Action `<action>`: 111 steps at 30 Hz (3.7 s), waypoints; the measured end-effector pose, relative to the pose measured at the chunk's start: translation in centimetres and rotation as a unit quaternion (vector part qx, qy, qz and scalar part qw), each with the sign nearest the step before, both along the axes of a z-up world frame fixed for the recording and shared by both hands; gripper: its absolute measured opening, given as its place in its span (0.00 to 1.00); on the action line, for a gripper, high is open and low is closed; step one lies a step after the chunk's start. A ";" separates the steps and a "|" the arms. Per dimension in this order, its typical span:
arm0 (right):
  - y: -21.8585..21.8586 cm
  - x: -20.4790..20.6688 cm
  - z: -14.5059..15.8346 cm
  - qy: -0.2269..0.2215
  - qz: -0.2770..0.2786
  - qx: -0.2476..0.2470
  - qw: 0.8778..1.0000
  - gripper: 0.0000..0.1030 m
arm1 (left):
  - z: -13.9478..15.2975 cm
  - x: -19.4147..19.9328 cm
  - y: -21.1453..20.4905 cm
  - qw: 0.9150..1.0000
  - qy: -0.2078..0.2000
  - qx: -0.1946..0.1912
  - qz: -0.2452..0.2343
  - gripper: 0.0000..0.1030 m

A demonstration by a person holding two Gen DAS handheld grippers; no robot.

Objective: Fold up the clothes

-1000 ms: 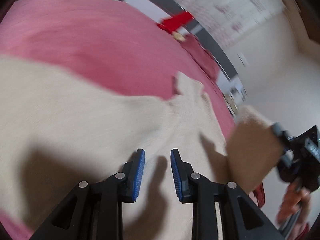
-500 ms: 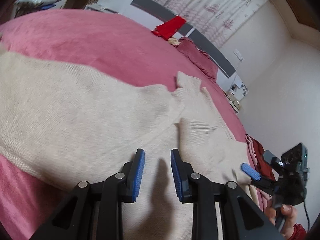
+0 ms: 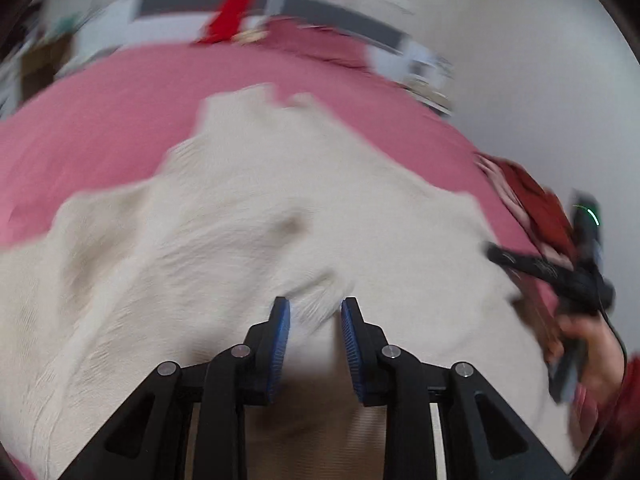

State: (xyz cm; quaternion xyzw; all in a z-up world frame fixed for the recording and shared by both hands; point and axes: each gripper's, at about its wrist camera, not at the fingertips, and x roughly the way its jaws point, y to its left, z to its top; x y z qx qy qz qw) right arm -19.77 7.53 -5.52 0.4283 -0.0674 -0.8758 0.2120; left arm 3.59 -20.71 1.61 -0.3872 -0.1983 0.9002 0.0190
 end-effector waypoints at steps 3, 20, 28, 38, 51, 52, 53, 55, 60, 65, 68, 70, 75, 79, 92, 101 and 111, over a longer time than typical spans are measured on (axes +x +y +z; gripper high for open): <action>0.0 -0.4 0.3 0.026 -0.027 0.072 0.997 0.08 | 0.0 1.6 -4.2 0.996 -0.002 0.017 0.085 0.20; 6.8 8.8 -2.1 -0.137 -0.075 -0.336 0.929 0.85 | -1.0 10.4 -1.3 0.988 0.058 0.018 0.139 0.26; 7.5 5.6 -3.4 -0.115 -0.112 -0.436 0.886 0.86 | -3.4 10.8 -1.5 0.988 0.036 0.069 0.134 0.26; 10.0 7.6 -3.7 -0.085 -0.136 -0.420 0.893 0.68 | -3.9 10.4 -2.4 0.984 0.043 0.112 0.133 0.26; 13.7 10.9 2.6 -0.058 -0.153 -0.242 0.956 0.72 | 0.4 11.6 -1.2 0.982 0.092 0.065 0.154 0.26; 13.8 11.4 3.7 -0.032 -0.151 -0.219 0.963 0.72 | 1.2 11.4 -0.9 0.980 0.111 0.059 0.155 0.26; 13.7 11.8 4.7 -0.006 -0.145 -0.194 0.970 0.72 | 1.9 10.8 -0.5 0.979 0.127 0.054 0.150 0.26; 11.6 11.6 6.6 0.042 -0.097 -0.134 0.985 0.72 | 2.7 8.3 0.3 0.984 0.129 0.039 0.121 0.26; 2.0 8.7 7.1 0.092 0.069 0.030 0.993 0.56 | 0.1 1.1 0.2 0.995 0.045 -0.012 0.089 0.26; -2.2 4.3 3.8 0.045 0.129 0.092 0.986 0.40 | -3.3 1.7 -2.7 0.993 0.049 0.061 0.093 0.21; -0.4 1.5 4.0 0.045 0.067 0.091 0.993 0.40 | -4.1 2.0 -3.4 0.990 0.051 0.087 0.098 0.14; 0.7 0.7 4.5 0.032 0.040 0.071 0.996 0.39 | -4.2 2.2 -3.5 0.989 0.054 0.093 0.096 0.14; 1.4 2.4 7.8 0.055 0.070 0.015 0.996 0.41 | -4.8 2.7 -4.2 0.987 0.068 0.113 0.093 0.16; -1.8 -0.2 8.9 0.047 0.165 0.126 0.977 0.41 | -5.5 2.4 -4.8 0.983 0.077 0.138 0.089 0.16; -4.1 -2.4 5.7 0.053 0.200 0.302 0.930 0.78 | -6.2 1.5 -5.4 0.978 0.092 0.167 0.084 0.16; 0.1 -1.0 7.7 0.087 0.082 0.276 0.954 0.68 | -6.6 1.2 -5.9 0.977 0.096 0.171 0.083 0.16; -5.3 4.2 6.3 0.074 0.201 0.292 0.932 0.78 | -6.7 1.2 -5.8 0.977 0.097 0.169 0.083 0.16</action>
